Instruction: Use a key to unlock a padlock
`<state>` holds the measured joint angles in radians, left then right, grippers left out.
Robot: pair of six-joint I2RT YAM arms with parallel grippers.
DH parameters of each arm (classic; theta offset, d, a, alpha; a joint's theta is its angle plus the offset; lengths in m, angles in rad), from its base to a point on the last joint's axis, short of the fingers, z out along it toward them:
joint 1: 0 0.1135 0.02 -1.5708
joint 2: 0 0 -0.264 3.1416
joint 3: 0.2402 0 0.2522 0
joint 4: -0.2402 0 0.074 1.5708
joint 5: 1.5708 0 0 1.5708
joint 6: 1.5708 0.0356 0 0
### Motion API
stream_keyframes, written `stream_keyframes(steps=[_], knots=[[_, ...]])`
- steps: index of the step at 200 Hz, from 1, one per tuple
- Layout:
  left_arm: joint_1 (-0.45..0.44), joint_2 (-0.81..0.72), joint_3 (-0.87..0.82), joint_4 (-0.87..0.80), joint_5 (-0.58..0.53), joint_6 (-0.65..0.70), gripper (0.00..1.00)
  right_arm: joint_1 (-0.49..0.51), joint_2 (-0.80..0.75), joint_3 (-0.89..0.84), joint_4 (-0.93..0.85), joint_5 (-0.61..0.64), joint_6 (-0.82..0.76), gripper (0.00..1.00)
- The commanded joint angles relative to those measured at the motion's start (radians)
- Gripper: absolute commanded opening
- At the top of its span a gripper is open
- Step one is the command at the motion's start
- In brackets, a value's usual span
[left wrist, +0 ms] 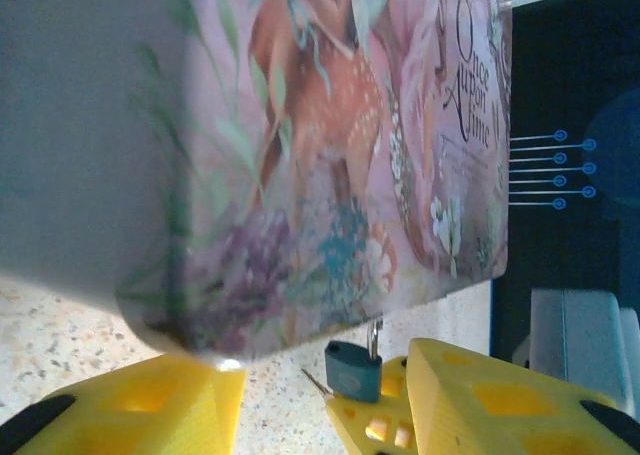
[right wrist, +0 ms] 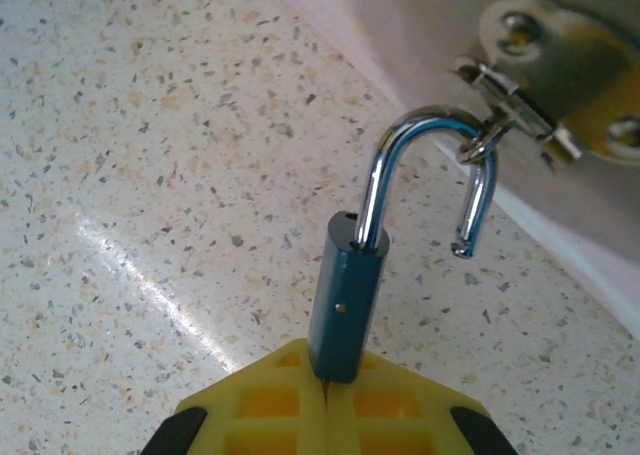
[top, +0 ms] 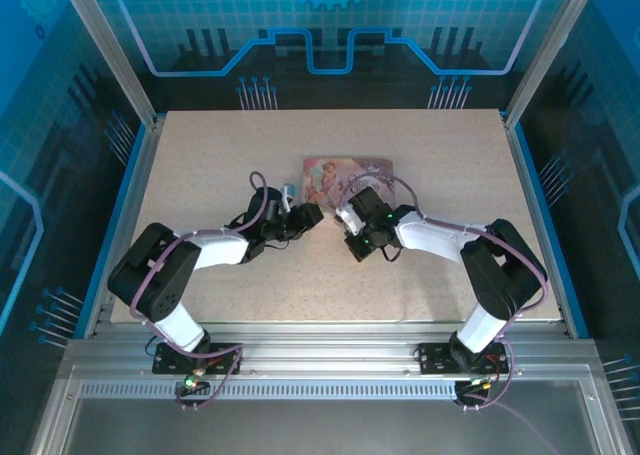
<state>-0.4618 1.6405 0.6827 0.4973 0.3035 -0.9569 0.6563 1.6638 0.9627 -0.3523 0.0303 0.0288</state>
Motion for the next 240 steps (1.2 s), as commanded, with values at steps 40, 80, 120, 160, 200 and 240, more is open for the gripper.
stream_keyframes(steps=[40, 80, 120, 160, 200, 240], knots=[[0.030, 0.002, 0.052, -0.054, -0.065, 0.082, 0.47, 0.064, -0.005, 0.047, -0.049, 0.053, -0.080, 0.01], [0.045, -0.005, 0.053, -0.055, -0.061, 0.085, 0.47, 0.080, 0.003, 0.058, -0.069, 0.076, -0.096, 0.02], [0.045, -0.028, 0.027, -0.063, -0.003, 0.066, 0.53, 0.083, 0.005, 0.062, -0.072, 0.070, -0.108, 0.02], [0.042, -0.113, -0.036, -0.125, 0.046, 0.077, 0.99, 0.082, 0.004, 0.060, -0.063, 0.073, -0.115, 0.02], [0.024, -0.234, -0.096, -0.243, 0.031, 0.100, 0.99, 0.086, 0.002, 0.076, -0.089, 0.066, -0.134, 0.02], [-0.011, -0.330, -0.124, -0.383, 0.011, 0.140, 0.99, 0.102, 0.013, 0.123, -0.169, 0.088, -0.178, 0.02]])
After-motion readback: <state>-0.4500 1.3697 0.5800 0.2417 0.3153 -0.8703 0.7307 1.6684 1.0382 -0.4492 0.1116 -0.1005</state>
